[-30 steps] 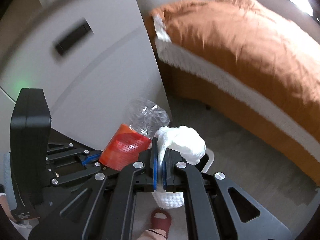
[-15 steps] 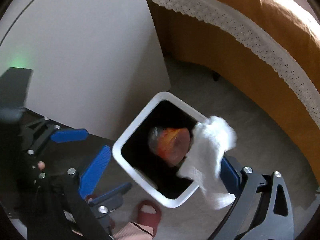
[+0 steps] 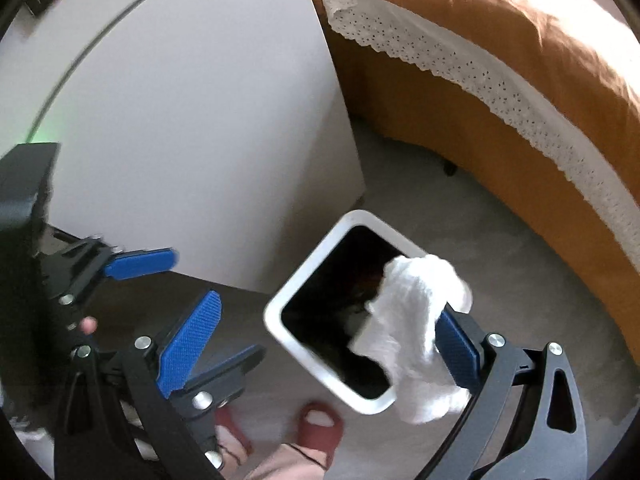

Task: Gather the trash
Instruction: 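Carry bottle and tissue to the white bin and open both tools over it, then return both tools from the bin to the desk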

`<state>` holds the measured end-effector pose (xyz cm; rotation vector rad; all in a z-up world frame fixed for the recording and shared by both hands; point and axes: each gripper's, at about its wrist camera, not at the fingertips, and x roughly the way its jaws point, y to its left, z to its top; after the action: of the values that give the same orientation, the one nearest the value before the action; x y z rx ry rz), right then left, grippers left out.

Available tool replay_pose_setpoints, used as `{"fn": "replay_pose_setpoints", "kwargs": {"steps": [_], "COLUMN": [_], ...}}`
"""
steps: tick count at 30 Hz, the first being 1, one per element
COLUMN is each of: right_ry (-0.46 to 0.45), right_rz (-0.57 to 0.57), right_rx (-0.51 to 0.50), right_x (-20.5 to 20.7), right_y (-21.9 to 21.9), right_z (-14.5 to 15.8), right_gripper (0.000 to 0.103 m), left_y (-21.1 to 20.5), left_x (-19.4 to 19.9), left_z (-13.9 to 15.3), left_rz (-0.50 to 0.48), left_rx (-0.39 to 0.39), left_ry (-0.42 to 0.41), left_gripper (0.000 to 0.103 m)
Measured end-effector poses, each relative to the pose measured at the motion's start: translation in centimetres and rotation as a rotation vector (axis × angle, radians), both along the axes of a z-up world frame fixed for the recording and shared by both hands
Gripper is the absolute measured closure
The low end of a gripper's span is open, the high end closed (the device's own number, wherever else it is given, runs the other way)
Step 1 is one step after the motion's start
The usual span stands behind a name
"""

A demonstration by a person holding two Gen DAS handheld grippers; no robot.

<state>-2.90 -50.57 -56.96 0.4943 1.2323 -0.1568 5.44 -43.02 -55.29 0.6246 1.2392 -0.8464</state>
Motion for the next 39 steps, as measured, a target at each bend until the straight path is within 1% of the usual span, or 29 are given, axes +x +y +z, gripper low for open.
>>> {"fn": "replay_pose_setpoints", "kwargs": {"steps": [1, 2, 4, 5, 6, 7, 8, 9, 10, 12, 15, 19, 20, 22, 23, 25, 27, 29, 33, 35, 37, 39], "right_ry": [0.024, 0.02, -0.038, -0.018, 0.074, 0.125, 0.154, 0.166, 0.163, 0.13, 0.11, 0.048, 0.022, -0.006, -0.019, -0.063, -0.108, -0.147, -0.268, -0.321, -0.391, -0.45], "right_rz": [-0.007, -0.017, 0.001, 0.022, 0.049, 0.041, 0.01, 0.005, 0.013, 0.009, 0.013, 0.034, 0.045, 0.062, 0.071, 0.087, 0.09, 0.092, 0.095, 0.106, 0.141, 0.175], "right_rx": [0.013, 0.01, 0.014, 0.009, 0.032, 0.073, 0.117, 0.136, 0.161, 0.118, 0.131, 0.049, 0.034, 0.012, -0.004, -0.042, -0.059, -0.086, -0.115, -0.122, -0.132, -0.137], "right_x": [0.2, 0.2, 0.3, 0.5, 0.8, 0.7, 0.5, 0.4, 0.5, 0.5, 0.6, 0.0, -0.1, -0.3, -0.4, -0.8, -0.9, -1.2, -1.3, -1.0, -0.4, 0.2], "right_y": [0.0, 0.0, 0.5, 0.9, 1.4, 1.4, 1.3, 1.2, 1.4, 1.8, 2.2, 2.6, 2.8, 3.0, 3.0, 3.4, 3.3, 3.3, 3.8, 4.3, 5.4, 6.4], "right_z": [-0.5, -0.3, 0.8, 0.6, -0.9, -2.1, -2.8, -2.8, -2.6, -1.4, -0.3, 3.5, 5.2, 7.7, 9.0, 12.8, 16.5, 19.4, 26.8, 29.4, 32.6, 34.9], "right_gripper": [0.005, 0.005, 0.005, 0.005, 0.005, 0.005, 0.005, 0.005, 0.005, 0.005, 0.005, 0.005, 0.005, 0.005, 0.005, 0.005, 0.005, 0.005, 0.005, 0.005, 0.005, 0.005], "left_y": [0.2, 0.5, 1.3, 1.6, 2.0, 2.3, 2.7, 3.0, 3.3, 4.0, 4.9, 5.4, 5.5, 5.3, 5.2, 5.1, 4.9, 4.9, 5.6, 6.5, 7.6, 9.4], "left_x": [-0.1, -0.1, -0.1, -0.1, -0.1, -0.1, -0.2, -0.3, -0.4, -0.6, -0.6, -0.1, -0.1, -0.1, -0.2, -0.2, -0.4, -0.6, -0.8, -1.0, -1.2, -1.4], "left_z": [-0.2, -0.3, -0.1, -0.1, -0.2, -0.4, -0.8, -0.8, -0.8, -0.5, -0.2, 1.8, 2.9, 5.3, 7.0, 9.9, 13.6, 16.9, 23.5, 26.7, 29.6, 32.5], "left_rz": [-0.001, 0.001, 0.012, 0.018, 0.024, 0.033, 0.035, 0.04, 0.046, 0.054, 0.068, 0.101, 0.108, 0.118, 0.121, 0.133, 0.143, 0.159, 0.197, 0.217, 0.243, 0.287], "left_rx": [0.008, 0.016, 0.013, 0.015, 0.019, 0.027, 0.04, 0.041, 0.04, 0.038, 0.04, 0.018, 0.001, -0.022, -0.039, -0.068, -0.107, -0.146, -0.219, -0.253, -0.272, -0.288], "left_ry": [0.0, 0.008, 0.009, 0.014, 0.019, 0.023, 0.031, 0.035, 0.041, 0.038, 0.039, 0.041, 0.044, 0.027, 0.016, -0.003, -0.026, -0.043, -0.091, -0.126, -0.167, -0.225], "left_gripper": [0.005, 0.005, 0.005, 0.005, 0.005, 0.005, 0.005, 0.005, 0.005, 0.005, 0.005, 0.005, 0.005, 0.005, 0.005, 0.005, 0.005, 0.005, 0.005, 0.005, 0.005, 0.005]}}
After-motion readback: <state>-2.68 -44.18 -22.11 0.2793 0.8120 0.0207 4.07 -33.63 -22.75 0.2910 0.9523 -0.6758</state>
